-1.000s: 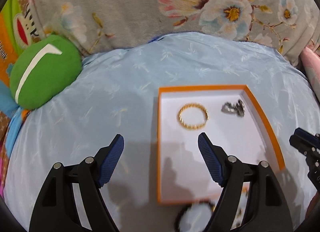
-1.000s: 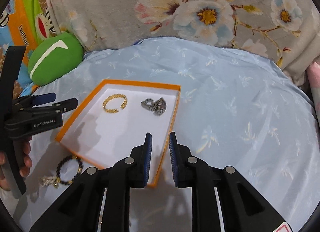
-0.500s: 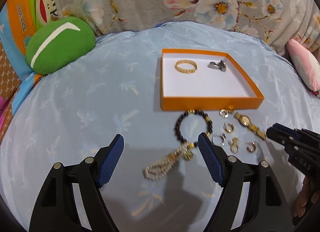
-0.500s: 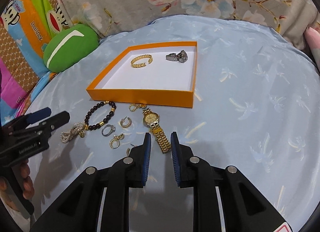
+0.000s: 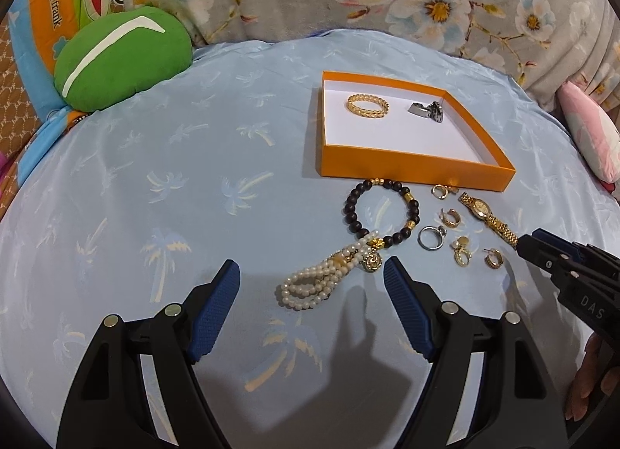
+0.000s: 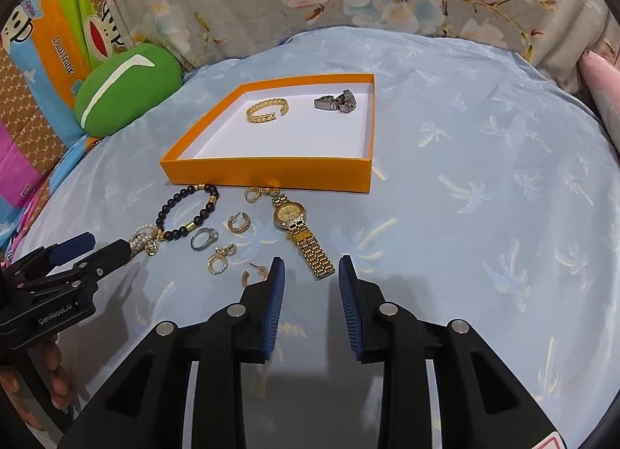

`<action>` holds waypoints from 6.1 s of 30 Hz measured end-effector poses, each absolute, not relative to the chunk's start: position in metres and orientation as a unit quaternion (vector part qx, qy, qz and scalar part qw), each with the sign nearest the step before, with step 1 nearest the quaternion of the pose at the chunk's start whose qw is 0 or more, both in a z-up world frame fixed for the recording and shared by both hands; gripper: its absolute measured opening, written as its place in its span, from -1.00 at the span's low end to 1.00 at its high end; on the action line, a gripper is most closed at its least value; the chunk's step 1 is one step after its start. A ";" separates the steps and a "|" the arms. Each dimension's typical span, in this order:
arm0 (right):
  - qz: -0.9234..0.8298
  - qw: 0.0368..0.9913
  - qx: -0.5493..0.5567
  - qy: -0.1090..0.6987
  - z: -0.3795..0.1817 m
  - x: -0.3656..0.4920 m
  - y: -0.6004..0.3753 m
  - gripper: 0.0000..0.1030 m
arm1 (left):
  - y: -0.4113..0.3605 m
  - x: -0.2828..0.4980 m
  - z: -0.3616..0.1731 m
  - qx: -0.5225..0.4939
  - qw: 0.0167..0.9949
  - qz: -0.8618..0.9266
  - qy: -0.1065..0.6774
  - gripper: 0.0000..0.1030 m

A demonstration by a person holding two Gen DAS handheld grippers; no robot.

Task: Organize jewelry
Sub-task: 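Withdraw both tools from the box toward the remaining jewelry, then grasp the gold watch with the right gripper while the left gripper grasps the pearl strand, then carry the gold watch and pearl strand with both grippers into the orange box, then open both grippers to drop the watch and pearl strand in the box, then withdraw both tools from the box toward the black bead bracelet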

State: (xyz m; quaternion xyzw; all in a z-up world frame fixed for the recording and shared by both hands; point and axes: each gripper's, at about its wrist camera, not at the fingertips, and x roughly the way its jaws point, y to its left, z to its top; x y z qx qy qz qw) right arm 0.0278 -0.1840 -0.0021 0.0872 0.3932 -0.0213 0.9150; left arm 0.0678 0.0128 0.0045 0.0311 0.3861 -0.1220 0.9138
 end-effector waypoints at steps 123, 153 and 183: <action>-0.017 0.908 0.121 0.401 0.003 0.212 -0.234 -0.58 | -0.082 0.240 0.014 0.024 0.882 -0.224 0.413 -0.67; -0.042 0.931 0.120 0.343 0.031 0.055 -0.228 -0.28 | -0.007 0.127 0.025 0.014 0.911 -0.189 0.367 -0.03; -0.003 0.913 0.125 0.388 -0.005 0.029 -0.169 -0.27 | -0.025 0.102 -0.001 0.019 0.895 -0.175 0.411 0.02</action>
